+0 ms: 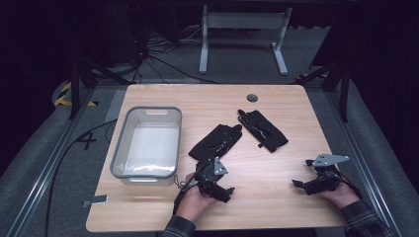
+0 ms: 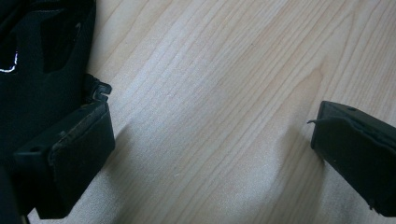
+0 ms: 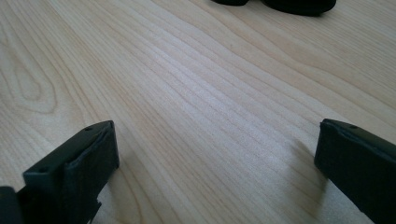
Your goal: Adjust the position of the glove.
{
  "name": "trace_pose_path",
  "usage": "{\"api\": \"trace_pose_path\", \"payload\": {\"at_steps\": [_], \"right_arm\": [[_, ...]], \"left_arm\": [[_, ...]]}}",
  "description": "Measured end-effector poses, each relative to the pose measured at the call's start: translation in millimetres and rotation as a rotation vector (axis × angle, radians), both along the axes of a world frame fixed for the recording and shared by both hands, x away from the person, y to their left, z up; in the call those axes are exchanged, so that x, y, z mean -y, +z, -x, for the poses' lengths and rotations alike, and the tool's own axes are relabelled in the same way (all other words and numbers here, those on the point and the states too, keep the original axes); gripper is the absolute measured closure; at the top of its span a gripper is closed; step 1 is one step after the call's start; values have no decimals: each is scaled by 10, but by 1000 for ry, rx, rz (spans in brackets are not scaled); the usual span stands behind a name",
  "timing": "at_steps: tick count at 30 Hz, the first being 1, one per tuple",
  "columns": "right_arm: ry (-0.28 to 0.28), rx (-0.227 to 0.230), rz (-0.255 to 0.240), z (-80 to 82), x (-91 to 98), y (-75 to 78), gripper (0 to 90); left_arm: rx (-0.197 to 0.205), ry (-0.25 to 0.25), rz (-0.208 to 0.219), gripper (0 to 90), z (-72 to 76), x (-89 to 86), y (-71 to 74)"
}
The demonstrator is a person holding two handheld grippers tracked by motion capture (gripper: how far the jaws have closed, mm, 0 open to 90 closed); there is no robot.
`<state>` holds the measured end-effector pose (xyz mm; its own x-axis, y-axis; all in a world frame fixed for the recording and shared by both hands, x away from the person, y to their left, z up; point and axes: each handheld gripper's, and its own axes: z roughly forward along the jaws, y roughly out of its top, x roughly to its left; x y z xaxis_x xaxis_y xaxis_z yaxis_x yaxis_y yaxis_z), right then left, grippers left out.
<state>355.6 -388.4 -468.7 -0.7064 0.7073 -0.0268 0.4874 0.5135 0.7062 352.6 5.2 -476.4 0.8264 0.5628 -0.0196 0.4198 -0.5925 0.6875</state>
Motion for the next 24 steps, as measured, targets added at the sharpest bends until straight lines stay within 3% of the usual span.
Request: {"api": "trace_pose_path", "payload": {"at_steps": [6,9,12,17,24], "right_arm": [[15,-1,2,-9,-8,12,43],[44,-2,3,-11,-36,47,170],[63,-6,11,-18,-83,70,219],[80,11,10,-9,-109,133,384],[100,8,-3,-113,-145,237,614]], "left_arm": [[0,0,0,0,0,0,0],[2,3,2,0,2,1,-2],[1,3,-1,0,8,-3,1],[1,3,-1,1,9,-3,1],[1,2,-1,0,9,-3,1]]}}
